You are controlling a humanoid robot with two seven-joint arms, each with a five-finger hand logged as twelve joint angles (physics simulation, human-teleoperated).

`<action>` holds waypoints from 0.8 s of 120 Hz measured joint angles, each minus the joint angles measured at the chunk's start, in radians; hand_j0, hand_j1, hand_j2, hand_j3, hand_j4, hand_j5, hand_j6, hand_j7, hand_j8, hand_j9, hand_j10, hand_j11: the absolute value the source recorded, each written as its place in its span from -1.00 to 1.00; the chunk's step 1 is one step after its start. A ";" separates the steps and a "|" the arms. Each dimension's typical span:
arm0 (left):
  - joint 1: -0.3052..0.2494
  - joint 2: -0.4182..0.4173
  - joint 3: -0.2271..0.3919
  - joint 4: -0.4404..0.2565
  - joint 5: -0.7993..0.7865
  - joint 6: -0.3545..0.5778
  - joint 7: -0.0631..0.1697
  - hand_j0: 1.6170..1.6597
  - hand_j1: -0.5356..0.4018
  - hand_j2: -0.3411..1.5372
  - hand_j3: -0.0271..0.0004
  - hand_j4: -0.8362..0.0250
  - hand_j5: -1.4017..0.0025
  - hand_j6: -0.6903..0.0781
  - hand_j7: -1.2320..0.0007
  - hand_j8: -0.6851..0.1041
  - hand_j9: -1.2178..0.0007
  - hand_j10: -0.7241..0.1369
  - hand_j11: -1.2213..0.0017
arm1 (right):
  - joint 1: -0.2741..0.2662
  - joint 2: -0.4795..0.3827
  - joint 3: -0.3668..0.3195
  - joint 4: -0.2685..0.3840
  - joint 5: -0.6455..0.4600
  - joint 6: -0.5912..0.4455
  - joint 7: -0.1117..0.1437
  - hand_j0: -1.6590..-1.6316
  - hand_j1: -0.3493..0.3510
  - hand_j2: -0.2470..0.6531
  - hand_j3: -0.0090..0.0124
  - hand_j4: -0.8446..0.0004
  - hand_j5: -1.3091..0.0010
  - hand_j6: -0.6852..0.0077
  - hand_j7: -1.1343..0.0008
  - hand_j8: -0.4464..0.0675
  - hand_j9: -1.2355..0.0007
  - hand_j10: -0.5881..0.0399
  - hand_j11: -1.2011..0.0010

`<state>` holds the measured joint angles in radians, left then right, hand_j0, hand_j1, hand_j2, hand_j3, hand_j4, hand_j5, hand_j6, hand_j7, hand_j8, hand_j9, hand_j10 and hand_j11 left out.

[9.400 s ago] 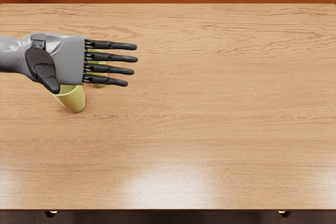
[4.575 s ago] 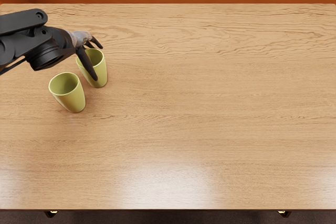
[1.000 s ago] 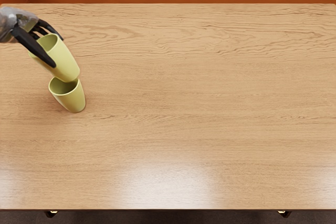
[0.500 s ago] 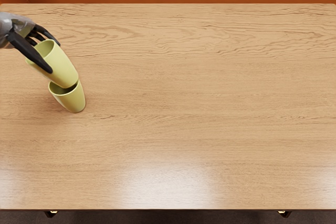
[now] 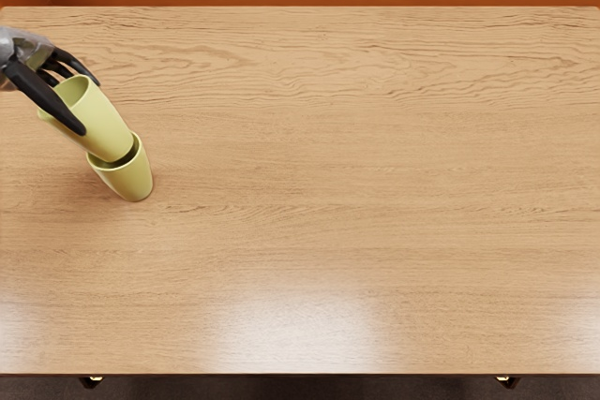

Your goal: Pick up cup and place in cup with left hand

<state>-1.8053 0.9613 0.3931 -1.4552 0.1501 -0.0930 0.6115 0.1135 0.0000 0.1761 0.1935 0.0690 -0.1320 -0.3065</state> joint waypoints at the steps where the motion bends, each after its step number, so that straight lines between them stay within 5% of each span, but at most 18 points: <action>1: 0.000 -0.001 0.000 0.000 0.000 0.000 0.000 0.56 0.03 -0.54 0.97 -0.01 -0.32 0.28 -0.51 0.34 -0.52 -0.16 -0.44 | 0.000 0.000 0.000 0.000 0.000 0.000 0.000 -0.93 -0.90 -0.46 -0.16 0.93 0.94 0.89 0.93 0.62 0.94 0.78 0.94; 30: 0.000 -0.003 0.005 0.001 0.000 0.003 0.000 0.56 0.03 -0.53 0.97 -0.01 -0.32 0.28 -0.52 0.34 -0.52 -0.16 -0.44 | 0.000 0.000 0.000 -0.001 0.000 0.000 0.000 -0.93 -0.90 -0.46 -0.16 0.93 0.94 0.89 0.93 0.62 0.94 0.78 0.94; 68: 0.001 -0.006 0.010 0.005 0.007 0.011 0.000 0.73 -0.04 -0.54 0.97 -0.13 -0.03 0.13 -0.18 0.15 -0.19 -0.24 -0.15 | 0.000 0.000 0.000 -0.002 0.000 0.000 0.000 -0.93 -0.90 -0.46 -0.16 0.93 0.94 0.89 0.93 0.62 0.94 0.78 0.94; 96: 0.000 -0.007 0.010 0.010 0.010 0.018 -0.001 0.86 0.26 -0.58 0.97 0.29 0.42 0.24 0.34 0.21 0.34 0.08 0.35 | 0.000 0.000 0.000 -0.003 0.000 -0.001 0.001 -0.93 -0.90 -0.46 -0.16 0.93 0.94 0.89 0.93 0.62 0.94 0.78 0.94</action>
<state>-1.8049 0.9541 0.4035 -1.4456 0.1603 -0.0754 0.6109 0.1135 0.0000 0.1762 0.1905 0.0690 -0.1326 -0.3055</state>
